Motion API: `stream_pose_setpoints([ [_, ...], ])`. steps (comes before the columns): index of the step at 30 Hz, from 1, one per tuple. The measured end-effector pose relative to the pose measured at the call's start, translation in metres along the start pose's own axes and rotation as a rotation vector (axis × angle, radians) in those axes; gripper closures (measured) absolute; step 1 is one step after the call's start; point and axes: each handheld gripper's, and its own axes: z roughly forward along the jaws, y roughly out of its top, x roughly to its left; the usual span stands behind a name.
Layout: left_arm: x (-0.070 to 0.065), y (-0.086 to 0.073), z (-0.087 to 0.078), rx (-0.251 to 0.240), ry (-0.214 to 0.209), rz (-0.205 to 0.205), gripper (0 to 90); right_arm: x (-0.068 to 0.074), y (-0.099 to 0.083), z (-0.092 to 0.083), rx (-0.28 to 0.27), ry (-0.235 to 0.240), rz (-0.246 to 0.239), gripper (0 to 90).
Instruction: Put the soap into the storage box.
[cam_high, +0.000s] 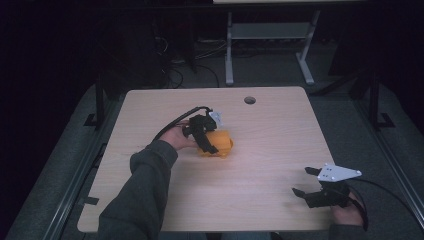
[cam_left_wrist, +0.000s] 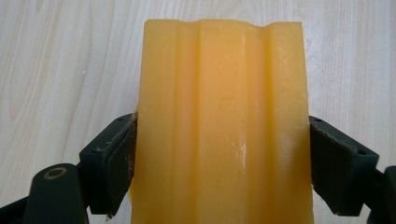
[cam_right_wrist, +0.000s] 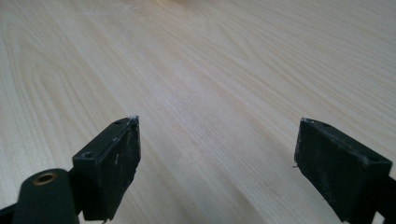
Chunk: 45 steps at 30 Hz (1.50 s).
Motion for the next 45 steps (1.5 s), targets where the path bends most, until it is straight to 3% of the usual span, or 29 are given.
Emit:
stream_pose_setpoints([
  [33,-0.007,-0.004,-0.029,-0.047,0.049,-0.016,19.7,-0.001,0.0,0.003,0.01,0.006,-0.012,13.9],
  [45,-0.008,-0.006,-0.034,-0.041,0.062,-0.02,19.8,0.0,0.0,0.004,0.012,0.009,0.002,13.9],
])
